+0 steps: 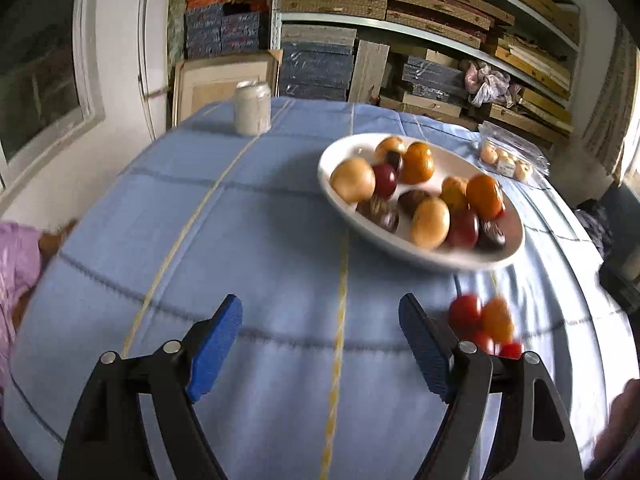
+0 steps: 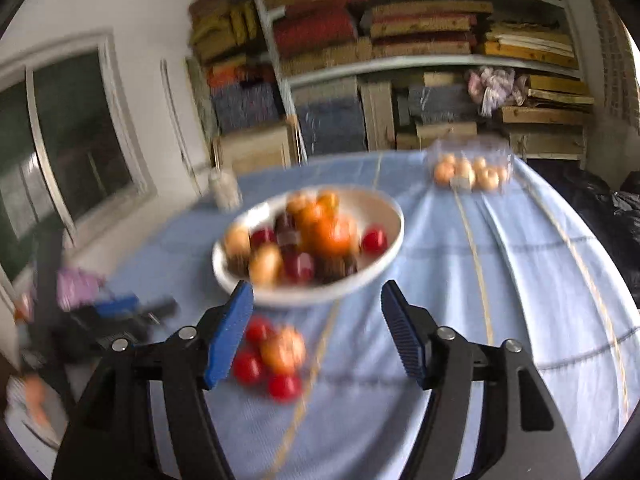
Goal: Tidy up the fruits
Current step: 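Move both grippers back to the tomatoes and grasp a red tomato with the right gripper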
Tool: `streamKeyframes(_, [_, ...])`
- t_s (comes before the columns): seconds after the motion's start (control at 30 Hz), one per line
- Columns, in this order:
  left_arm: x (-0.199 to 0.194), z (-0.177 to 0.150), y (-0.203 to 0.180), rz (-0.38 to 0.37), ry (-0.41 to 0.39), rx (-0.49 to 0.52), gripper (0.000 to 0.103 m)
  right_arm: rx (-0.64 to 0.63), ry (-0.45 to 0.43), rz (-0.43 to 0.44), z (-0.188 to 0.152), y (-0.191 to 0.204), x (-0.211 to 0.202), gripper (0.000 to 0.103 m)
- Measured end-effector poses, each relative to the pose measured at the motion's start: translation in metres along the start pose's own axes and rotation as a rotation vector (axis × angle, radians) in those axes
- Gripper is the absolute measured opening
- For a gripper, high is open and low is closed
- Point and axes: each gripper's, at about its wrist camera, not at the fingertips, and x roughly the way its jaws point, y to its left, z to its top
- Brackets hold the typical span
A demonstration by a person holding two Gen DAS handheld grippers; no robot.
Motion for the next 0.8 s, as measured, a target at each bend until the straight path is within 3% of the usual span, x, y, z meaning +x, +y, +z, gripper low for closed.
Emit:
streamKeyframes(0.17, [-0.007,-0.015,-0.005,-0.010,0.012,0.051,0.081,-0.053,0.079,0.029,-0.018,0.015,0.011,0.065])
streamKeyframes(0.43, [-0.010,-0.033,-0.056,-0.003,-0.002,0.264,0.081,-0.079,0.193,0.056,-0.031,0.024,0.027,0.065])
streamKeyframes(0.6, [-0.003,-0.031,-0.052,0.001,0.013,0.244,0.082,-0.121,0.246,0.024,-0.038,0.031,0.042,0.065])
streamKeyframes(0.73, [0.003,-0.027,-0.045,0.002,0.034,0.216,0.082,-0.087,0.292,0.021,-0.038,0.025,0.055,0.046])
streamKeyframes(0.8, [0.001,-0.028,-0.045,-0.002,0.034,0.218,0.082,-0.083,0.309,0.035,-0.039,0.025,0.060,0.046])
